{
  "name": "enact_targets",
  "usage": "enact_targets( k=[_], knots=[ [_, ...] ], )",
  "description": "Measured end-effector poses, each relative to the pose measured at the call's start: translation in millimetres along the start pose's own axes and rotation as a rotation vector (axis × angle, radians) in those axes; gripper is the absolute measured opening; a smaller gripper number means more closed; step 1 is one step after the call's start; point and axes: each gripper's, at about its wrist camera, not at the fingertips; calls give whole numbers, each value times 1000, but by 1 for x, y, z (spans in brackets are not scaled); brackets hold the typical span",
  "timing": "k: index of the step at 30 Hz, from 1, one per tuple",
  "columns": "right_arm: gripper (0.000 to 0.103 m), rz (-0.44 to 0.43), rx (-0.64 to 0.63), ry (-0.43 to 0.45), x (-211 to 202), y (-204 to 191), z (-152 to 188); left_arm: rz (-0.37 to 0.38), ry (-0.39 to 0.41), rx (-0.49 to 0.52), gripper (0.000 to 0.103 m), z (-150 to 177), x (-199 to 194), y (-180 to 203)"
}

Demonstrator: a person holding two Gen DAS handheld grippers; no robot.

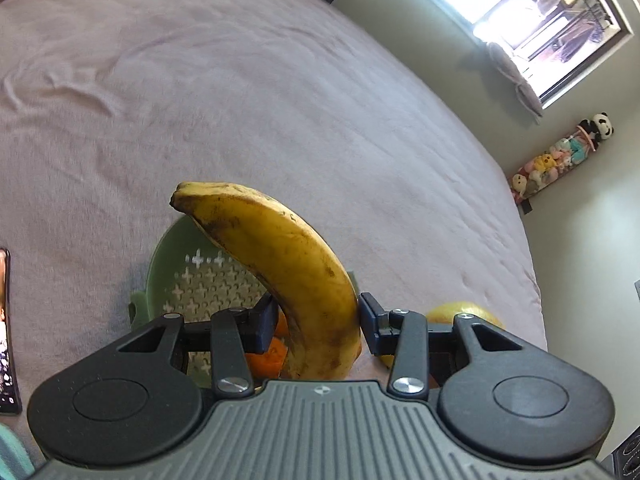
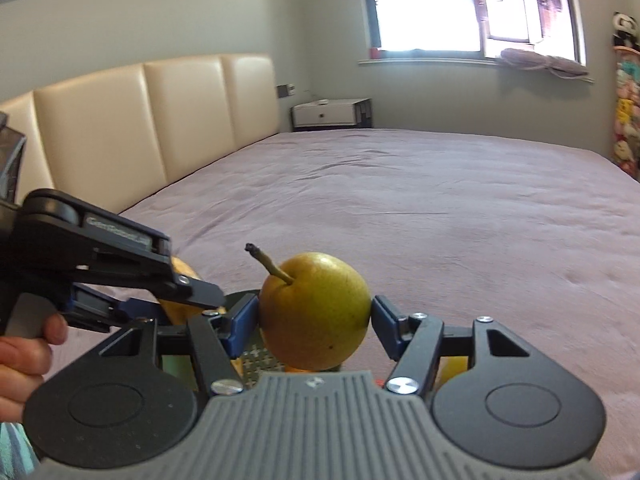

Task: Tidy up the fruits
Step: 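Carry the banana over the colander with the left tool while the right tool carries the pear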

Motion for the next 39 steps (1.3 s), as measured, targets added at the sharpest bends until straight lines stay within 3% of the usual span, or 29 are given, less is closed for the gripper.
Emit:
enact_targets(
  k=[14, 20, 28, 39],
  knots=[
    [60, -29, -185, -173, 74, -4, 14, 8, -99, -41, 48, 5, 50, -26],
    [60, -28, -215, -202, 86, -2, 17, -38, -93, -20, 47, 3, 57, -24],
    [60, -47, -272, -218, 88, 2, 22, -38, -161, -76, 46, 12, 78, -34],
    [60, -43, -307, -260, 95, 2, 23, -62, -181, -83, 44, 12, 79, -38]
  ],
)
Point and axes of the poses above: each gripper's, at about its wrist camera, not at the fingertips, and x roughly the way its jaws point, y to its right, z to its underside, and after that the axes turned 14 degrees about x, right-handed
